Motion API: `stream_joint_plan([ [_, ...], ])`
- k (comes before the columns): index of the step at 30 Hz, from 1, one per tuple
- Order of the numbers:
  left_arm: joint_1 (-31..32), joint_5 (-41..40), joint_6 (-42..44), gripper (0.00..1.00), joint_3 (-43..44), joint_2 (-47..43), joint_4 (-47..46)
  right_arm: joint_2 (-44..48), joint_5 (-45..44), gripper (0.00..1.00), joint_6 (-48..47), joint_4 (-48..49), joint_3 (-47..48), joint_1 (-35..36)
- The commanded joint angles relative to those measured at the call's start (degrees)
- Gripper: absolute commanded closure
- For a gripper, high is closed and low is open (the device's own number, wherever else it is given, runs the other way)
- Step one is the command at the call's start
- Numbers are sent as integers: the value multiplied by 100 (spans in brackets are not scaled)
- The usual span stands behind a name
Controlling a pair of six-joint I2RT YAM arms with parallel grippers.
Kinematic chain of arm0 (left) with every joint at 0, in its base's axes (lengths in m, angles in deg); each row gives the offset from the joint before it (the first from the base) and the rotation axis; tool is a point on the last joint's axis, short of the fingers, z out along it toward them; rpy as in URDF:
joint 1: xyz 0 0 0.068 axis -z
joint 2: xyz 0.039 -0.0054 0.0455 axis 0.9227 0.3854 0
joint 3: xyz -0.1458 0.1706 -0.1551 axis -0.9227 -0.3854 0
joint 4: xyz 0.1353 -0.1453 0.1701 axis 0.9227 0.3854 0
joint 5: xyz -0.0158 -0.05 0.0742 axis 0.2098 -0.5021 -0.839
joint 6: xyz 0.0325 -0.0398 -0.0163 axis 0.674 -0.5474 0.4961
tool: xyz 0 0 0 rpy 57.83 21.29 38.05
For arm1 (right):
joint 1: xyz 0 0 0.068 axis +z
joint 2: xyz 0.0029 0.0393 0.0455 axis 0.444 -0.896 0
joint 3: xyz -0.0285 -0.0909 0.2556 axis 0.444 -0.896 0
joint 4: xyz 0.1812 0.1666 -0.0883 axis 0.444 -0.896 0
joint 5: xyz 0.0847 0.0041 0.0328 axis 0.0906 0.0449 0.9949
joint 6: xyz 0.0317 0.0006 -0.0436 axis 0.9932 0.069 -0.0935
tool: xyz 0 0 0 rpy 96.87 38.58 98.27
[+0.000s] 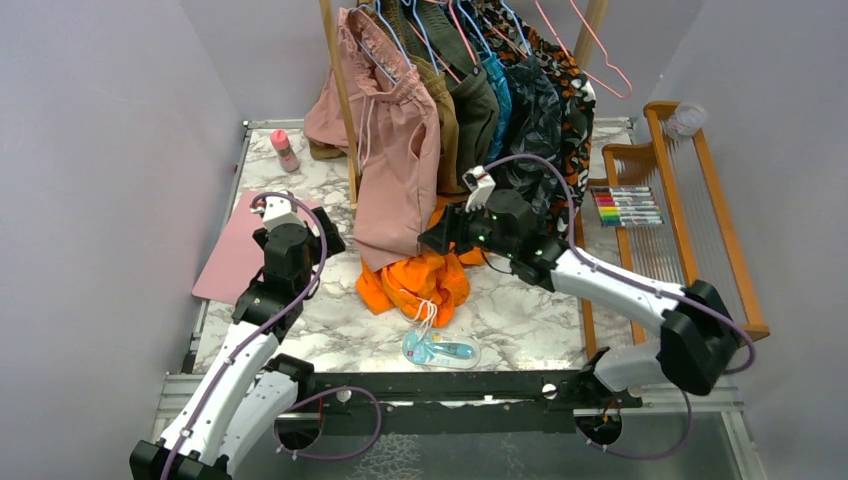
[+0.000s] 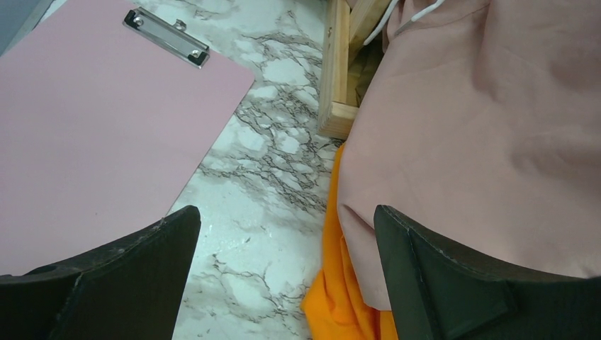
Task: Place the shorts on the hanger
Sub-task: Place the hanger on the clothesline, then reset both arms
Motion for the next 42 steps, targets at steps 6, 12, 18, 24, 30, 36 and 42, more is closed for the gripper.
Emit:
stream_joint_plan([
  [6, 37, 817, 114, 2, -93, 96, -328, 1329, -1352, 40, -902, -1505, -431, 33],
  [12, 39, 1403, 51, 1, -10, 671, -447, 2132, -2688, 31, -584, -1914, -852, 33],
  [18, 41, 1663, -343, 1, -26, 1045, -505, 2413, -3813, 28, -37, -2450, -908, 33],
  [24, 148, 1955, -825, 1, -134, 1220, -686, 2414, -4163, 27, 270, -3019, -680, 33],
  [30, 343, 2289, -1188, 1, 81, 1827, -549, 1750, -4402, 27, 603, -3725, -240, 32],
  [36, 411, 1796, -1015, 1, 437, 2049, -129, 1949, -4676, 23, 573, -3818, -165, 33],
  [42, 412, 1432, -657, 1, 312, 1524, -199, 3187, -4766, 23, 173, -2843, -973, 32],
])
